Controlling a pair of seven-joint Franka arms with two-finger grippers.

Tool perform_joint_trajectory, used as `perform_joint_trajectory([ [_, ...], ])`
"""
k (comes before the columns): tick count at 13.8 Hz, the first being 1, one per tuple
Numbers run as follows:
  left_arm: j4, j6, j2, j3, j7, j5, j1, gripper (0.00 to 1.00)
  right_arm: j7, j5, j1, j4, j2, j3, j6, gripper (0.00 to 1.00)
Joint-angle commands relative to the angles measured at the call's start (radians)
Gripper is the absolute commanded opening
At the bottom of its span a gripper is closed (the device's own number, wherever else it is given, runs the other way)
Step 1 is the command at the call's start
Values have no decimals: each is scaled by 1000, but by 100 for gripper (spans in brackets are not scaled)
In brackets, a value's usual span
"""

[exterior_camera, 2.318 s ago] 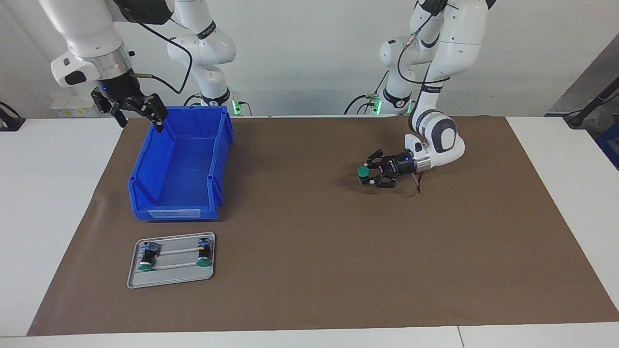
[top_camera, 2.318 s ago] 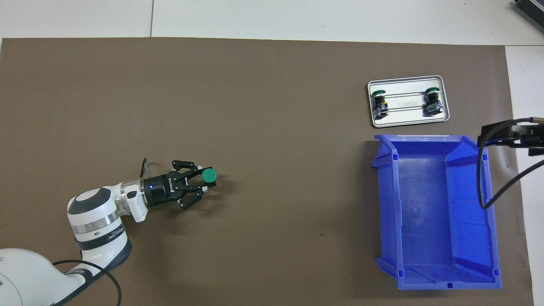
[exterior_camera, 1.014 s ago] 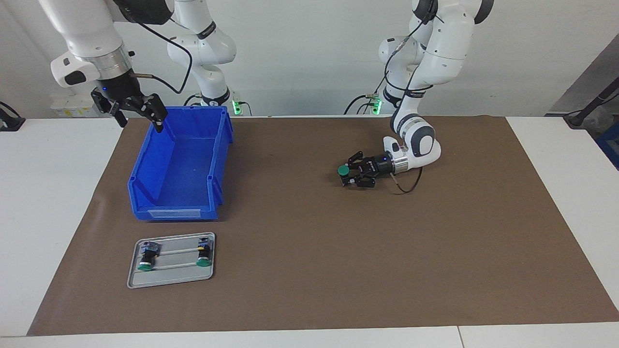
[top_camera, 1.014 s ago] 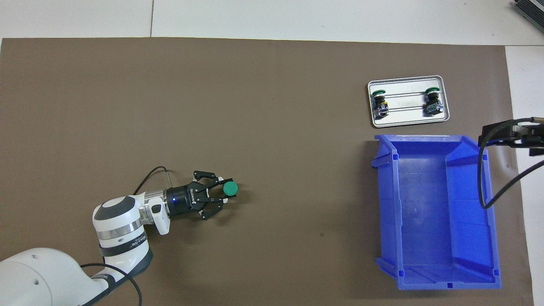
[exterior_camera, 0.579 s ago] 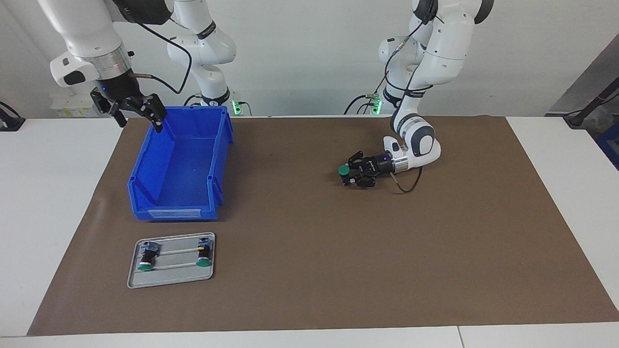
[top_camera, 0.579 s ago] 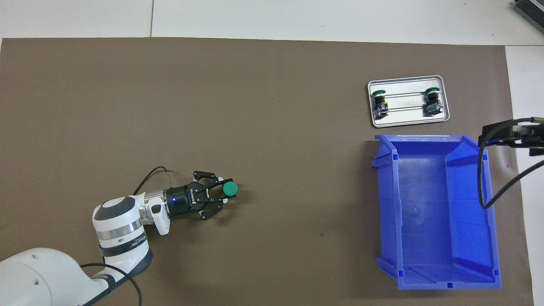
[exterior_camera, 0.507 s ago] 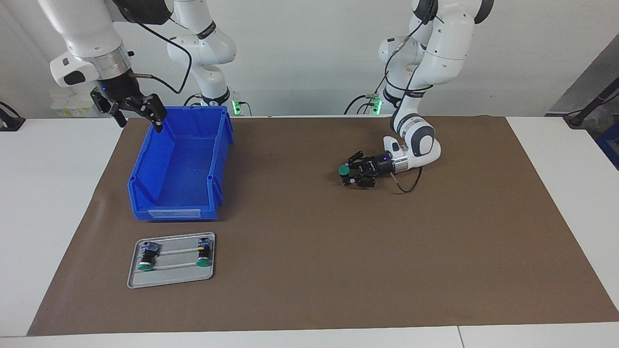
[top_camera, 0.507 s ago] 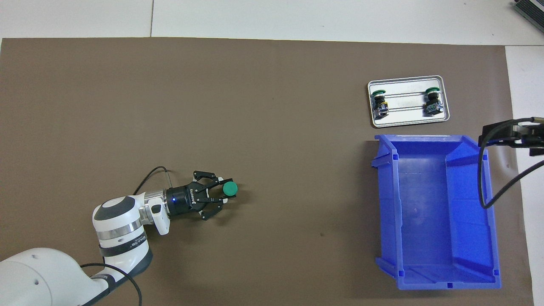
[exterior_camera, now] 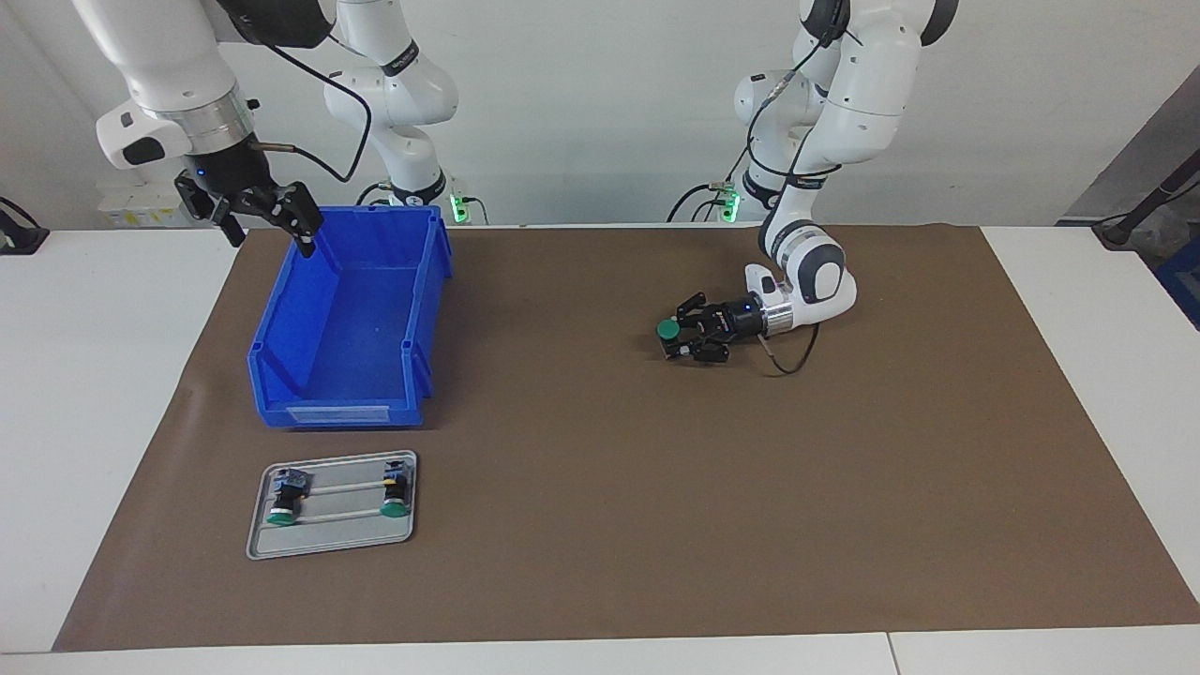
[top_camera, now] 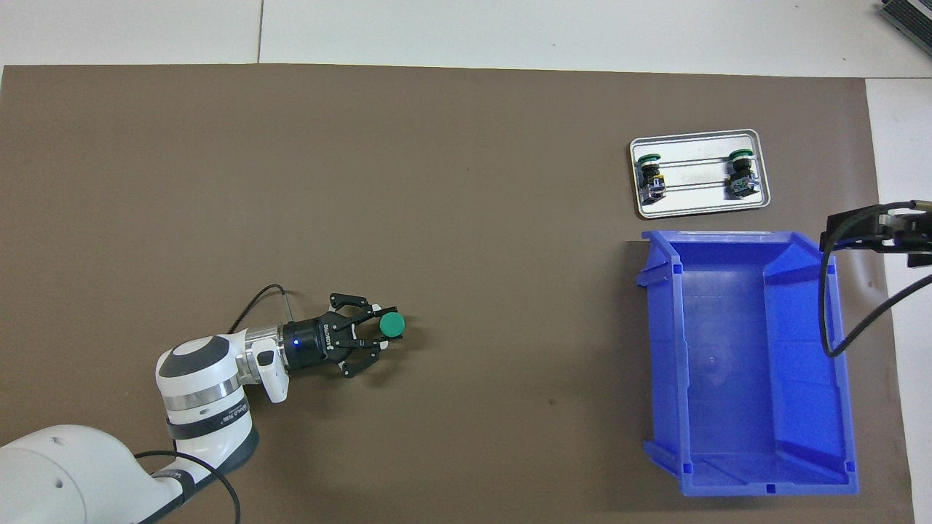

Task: Place and press button with both arms
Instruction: 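Set the green button on the table and open the left gripper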

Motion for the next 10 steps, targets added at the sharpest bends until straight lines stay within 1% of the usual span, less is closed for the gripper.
perform_joint_trajectory([
  [1, -50, 34, -9, 8, 56, 52, 26, 35, -29, 20, -12, -28, -25, -2, 10, 100],
  [5, -58, 39, -9, 8, 56, 95, 49, 35, -29, 20, -14, -28, -25, -4, 10, 100],
  [8, -59, 86, -5, 8, 56, 113, 48, 35, -29, 20, -17, -28, -25, -4, 12, 100],
  [10, -61, 91, -5, 8, 56, 118, 48, 35, -31, 20, -17, -28, -25, -4, 10, 100],
])
